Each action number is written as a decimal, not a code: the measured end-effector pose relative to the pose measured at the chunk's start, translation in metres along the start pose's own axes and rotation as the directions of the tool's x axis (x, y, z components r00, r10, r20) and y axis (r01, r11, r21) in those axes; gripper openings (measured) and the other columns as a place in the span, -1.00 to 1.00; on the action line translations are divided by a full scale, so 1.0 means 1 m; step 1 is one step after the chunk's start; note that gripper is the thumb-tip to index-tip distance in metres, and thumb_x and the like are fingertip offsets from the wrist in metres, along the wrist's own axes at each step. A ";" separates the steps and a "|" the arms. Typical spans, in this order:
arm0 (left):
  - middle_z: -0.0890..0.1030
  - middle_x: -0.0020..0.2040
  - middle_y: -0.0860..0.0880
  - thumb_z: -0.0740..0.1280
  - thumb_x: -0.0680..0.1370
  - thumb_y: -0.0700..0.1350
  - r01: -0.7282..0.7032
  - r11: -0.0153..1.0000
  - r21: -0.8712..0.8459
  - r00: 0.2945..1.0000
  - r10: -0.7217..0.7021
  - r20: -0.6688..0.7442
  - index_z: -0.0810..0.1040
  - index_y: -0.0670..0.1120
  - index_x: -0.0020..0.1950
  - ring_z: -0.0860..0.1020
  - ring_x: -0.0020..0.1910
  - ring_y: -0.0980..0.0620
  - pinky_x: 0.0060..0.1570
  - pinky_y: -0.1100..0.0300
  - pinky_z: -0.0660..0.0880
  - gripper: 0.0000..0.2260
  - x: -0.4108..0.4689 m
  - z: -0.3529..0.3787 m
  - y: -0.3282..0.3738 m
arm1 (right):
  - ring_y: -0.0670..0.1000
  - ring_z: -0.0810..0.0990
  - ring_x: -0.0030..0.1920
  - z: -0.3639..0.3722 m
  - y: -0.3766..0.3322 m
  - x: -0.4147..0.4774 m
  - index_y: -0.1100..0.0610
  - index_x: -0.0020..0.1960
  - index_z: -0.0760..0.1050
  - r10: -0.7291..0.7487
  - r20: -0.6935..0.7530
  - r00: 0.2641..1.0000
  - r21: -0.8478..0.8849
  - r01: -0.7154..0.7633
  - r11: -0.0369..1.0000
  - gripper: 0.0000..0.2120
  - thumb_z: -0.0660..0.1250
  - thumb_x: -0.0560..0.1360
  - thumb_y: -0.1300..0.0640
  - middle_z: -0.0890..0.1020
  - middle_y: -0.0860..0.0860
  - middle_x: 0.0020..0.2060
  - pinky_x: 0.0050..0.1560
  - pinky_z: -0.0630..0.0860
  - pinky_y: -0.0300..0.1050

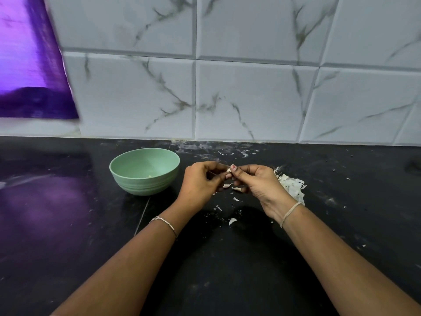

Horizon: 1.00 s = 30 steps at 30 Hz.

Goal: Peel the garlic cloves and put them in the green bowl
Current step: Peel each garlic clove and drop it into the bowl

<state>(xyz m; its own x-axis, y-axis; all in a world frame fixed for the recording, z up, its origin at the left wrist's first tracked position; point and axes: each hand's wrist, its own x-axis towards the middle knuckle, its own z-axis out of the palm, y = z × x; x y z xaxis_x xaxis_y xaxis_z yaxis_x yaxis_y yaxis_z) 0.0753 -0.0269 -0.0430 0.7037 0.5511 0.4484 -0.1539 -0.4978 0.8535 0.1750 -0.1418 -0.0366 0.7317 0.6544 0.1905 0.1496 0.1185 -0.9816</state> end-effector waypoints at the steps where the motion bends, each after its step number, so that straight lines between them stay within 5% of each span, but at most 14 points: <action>1: 0.62 -0.38 0.06 0.46 0.49 -0.26 0.011 1.000 -0.013 1.000 -0.011 0.007 0.67 -0.09 -0.07 0.58 -0.47 0.20 -0.37 0.30 0.57 -0.91 0.000 0.000 0.000 | -0.15 0.52 -0.38 0.001 0.000 0.000 0.15 -0.17 0.62 -0.002 0.007 1.000 -0.005 0.002 1.000 -0.88 0.42 0.49 0.12 0.61 -0.01 -0.37 -0.38 0.41 -0.35; 9: 0.61 -0.37 0.03 0.44 0.51 -0.23 0.044 0.999 -0.005 0.998 -0.044 0.036 0.68 -0.18 0.04 0.56 -0.48 0.21 -0.38 0.34 0.53 -0.88 0.000 0.004 0.001 | -0.18 0.51 -0.40 0.001 0.003 0.001 0.13 -0.14 0.55 -0.114 0.034 0.993 -0.148 0.117 0.982 -0.85 0.28 0.59 0.21 0.60 -0.04 -0.34 -0.34 0.43 -0.38; 14: 0.63 -0.27 -0.03 0.41 0.54 -0.20 0.093 0.992 -0.081 0.993 -0.086 0.080 0.68 -0.09 0.04 0.59 -0.40 0.14 -0.27 0.23 0.62 -0.89 -0.001 0.005 0.002 | -0.04 0.58 -0.23 -0.003 0.008 0.008 0.05 -0.10 0.53 -0.173 0.038 0.984 -0.418 0.173 0.892 -0.88 0.27 0.60 0.12 0.63 0.06 -0.23 -0.09 0.53 -0.03; 20: 0.65 -0.14 -0.15 0.42 0.52 -0.24 0.104 0.952 -0.287 0.994 -0.088 0.070 0.64 -0.06 0.05 0.62 -0.20 0.08 -0.28 0.22 0.60 -0.86 0.000 0.008 0.001 | -0.18 0.48 -0.36 0.002 0.003 0.003 0.10 -0.10 0.54 -0.074 0.051 0.996 -0.096 0.078 0.992 -0.82 0.22 0.63 0.18 0.57 -0.06 -0.33 -0.27 0.46 -0.34; 24: 0.61 -0.10 -0.13 0.40 0.53 -0.25 0.055 0.959 -0.279 0.998 -0.042 0.050 0.59 -0.05 -0.03 0.57 -0.18 0.06 -0.29 0.18 0.60 -0.89 0.000 0.009 0.000 | -0.09 0.47 -0.28 0.002 0.007 0.005 0.08 -0.09 0.55 -0.078 0.016 0.997 -0.210 0.080 0.975 -0.82 0.22 0.63 0.12 0.57 0.02 -0.28 -0.17 0.45 -0.19; 27: 0.58 -0.14 -0.06 0.36 0.55 -0.26 0.055 0.944 -0.325 0.998 -0.047 0.034 0.54 -0.06 -0.03 0.56 -0.29 0.14 -0.31 0.16 0.62 -0.89 0.000 0.010 0.003 | -0.06 0.45 -0.27 -0.002 0.009 0.009 0.06 -0.08 0.51 -0.106 0.007 0.994 -0.439 0.098 0.893 -0.84 0.22 0.63 0.07 0.53 -0.02 -0.31 -0.20 0.39 -0.11; 30: 0.55 -0.12 -0.08 0.32 0.58 -0.24 0.111 0.868 -0.484 0.992 -0.124 0.004 0.49 -0.10 0.02 0.54 -0.34 0.15 -0.30 0.12 0.64 -0.93 0.001 0.007 0.008 | -0.01 0.48 -0.20 -0.017 0.007 0.009 0.10 -0.03 0.52 -0.204 0.019 0.979 -0.781 0.142 0.608 -0.86 0.24 0.61 0.06 0.50 -0.06 -0.26 -0.20 0.30 -0.13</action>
<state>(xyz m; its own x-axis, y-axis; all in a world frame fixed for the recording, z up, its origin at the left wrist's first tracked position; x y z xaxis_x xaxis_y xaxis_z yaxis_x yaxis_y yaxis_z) 0.0798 -0.0350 -0.0376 0.7201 0.6061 0.3378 -0.3914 -0.0472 0.9190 0.1936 -0.1476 -0.0415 0.6731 0.6305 0.3865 0.7142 -0.4185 -0.5611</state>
